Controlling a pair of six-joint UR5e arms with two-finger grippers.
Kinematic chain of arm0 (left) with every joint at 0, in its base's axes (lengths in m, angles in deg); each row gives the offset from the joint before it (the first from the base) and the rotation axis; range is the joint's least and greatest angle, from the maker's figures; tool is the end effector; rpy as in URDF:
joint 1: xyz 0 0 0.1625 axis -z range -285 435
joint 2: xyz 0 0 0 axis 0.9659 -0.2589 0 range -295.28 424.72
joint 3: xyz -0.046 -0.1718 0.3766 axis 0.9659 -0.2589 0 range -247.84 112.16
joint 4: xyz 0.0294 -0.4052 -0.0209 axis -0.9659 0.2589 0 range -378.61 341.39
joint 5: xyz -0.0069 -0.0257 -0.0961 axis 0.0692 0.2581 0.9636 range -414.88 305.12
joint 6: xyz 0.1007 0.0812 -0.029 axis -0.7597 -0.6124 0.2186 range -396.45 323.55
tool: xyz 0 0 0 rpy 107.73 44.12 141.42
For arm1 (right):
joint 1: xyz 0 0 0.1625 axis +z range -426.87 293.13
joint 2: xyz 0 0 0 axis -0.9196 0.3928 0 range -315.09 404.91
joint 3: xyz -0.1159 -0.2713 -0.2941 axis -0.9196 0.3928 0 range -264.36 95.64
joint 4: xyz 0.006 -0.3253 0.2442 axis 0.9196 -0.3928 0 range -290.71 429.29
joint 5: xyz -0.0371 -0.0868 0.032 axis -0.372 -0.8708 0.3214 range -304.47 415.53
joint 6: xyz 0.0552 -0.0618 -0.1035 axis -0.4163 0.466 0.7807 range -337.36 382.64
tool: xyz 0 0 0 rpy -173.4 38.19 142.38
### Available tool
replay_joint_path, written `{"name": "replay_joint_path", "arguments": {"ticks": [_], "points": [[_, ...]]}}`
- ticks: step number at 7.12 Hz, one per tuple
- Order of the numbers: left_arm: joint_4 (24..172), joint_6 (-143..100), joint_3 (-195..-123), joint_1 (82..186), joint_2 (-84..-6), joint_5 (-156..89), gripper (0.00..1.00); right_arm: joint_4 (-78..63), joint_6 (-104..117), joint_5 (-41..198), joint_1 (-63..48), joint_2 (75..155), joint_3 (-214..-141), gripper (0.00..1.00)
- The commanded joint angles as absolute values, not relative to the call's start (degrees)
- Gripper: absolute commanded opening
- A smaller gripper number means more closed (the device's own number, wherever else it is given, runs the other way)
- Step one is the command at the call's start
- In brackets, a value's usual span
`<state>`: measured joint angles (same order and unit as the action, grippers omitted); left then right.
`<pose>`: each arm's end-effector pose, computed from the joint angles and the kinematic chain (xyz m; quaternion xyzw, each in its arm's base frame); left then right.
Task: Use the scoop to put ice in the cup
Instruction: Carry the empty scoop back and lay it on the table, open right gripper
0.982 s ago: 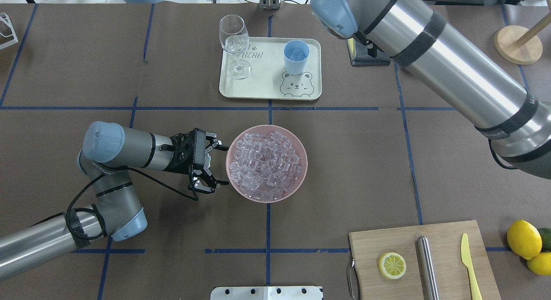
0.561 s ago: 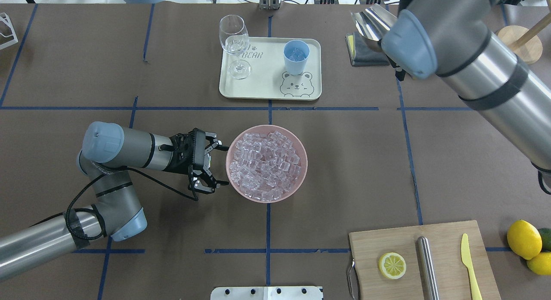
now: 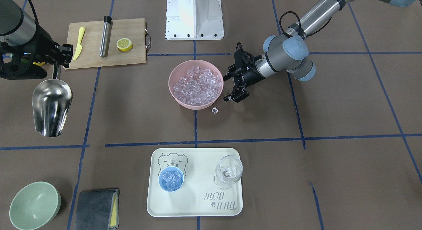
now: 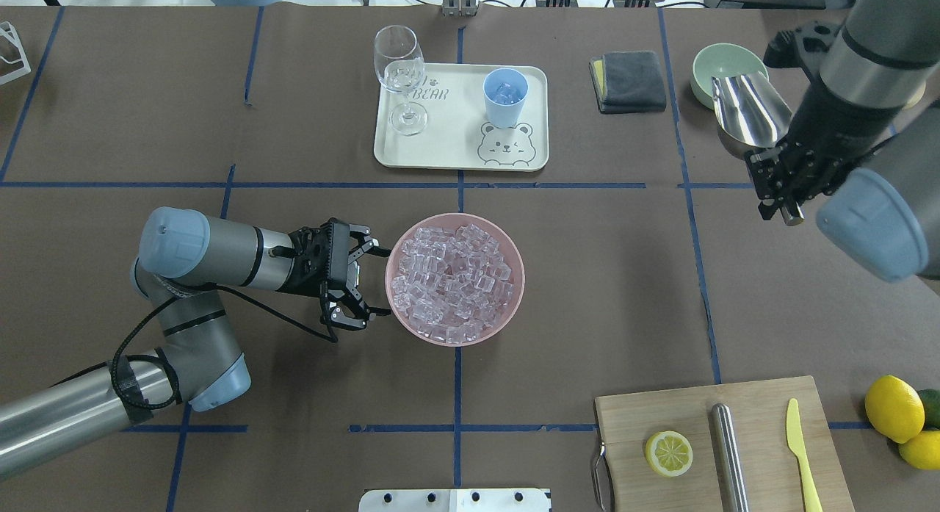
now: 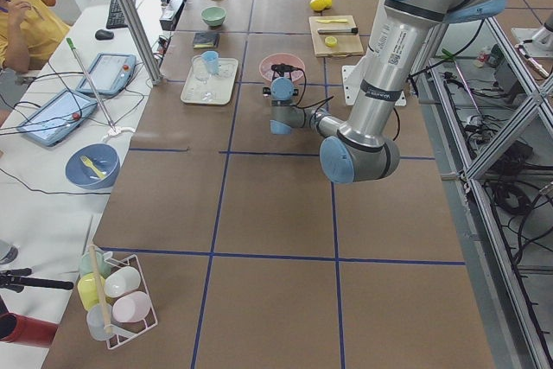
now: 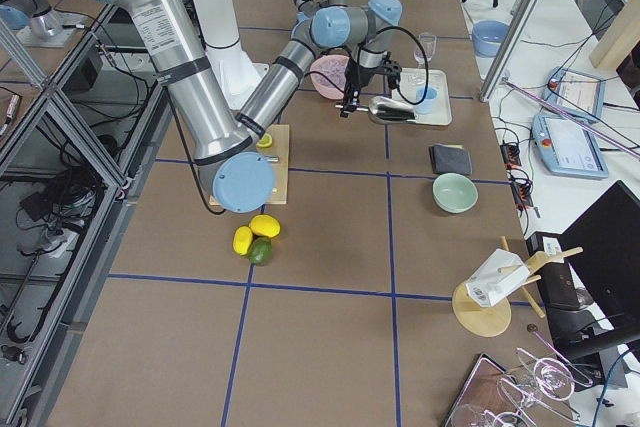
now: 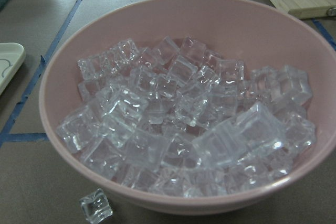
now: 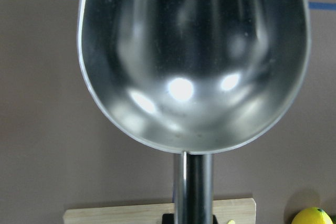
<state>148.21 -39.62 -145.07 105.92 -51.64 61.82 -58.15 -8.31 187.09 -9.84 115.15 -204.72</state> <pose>0.5422 -0.4108 0.3448 0.5337 0.4674 0.4946 0.5021 -0.2375 -0.4494 0.3345 -0.0991 -0.3537 -0.0556 0.9284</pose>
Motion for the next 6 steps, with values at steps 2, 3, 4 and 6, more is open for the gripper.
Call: {"name": "replay_joint_path", "arguments": {"ticks": [2,3,4,6], "points": [[148.4,-39.5,-145.0,105.8,-51.6,61.8,1.00,-30.0,-12.9,186.7,-13.2,138.2,-205.7,0.00],[148.4,-39.5,-145.0,105.8,-51.6,61.8,1.00,-22.3,-18.2,186.6,-14.4,141.5,-204.2,0.00],[148.4,-39.5,-145.1,105.8,-51.6,61.8,1.00,-15.6,-24.2,184.4,-18.0,143.2,-201.9,0.00],[148.4,-39.5,-145.1,105.8,-51.6,61.8,1.00,-4.6,-33.7,180.1,-24.7,143.4,-196.9,0.00]]}}
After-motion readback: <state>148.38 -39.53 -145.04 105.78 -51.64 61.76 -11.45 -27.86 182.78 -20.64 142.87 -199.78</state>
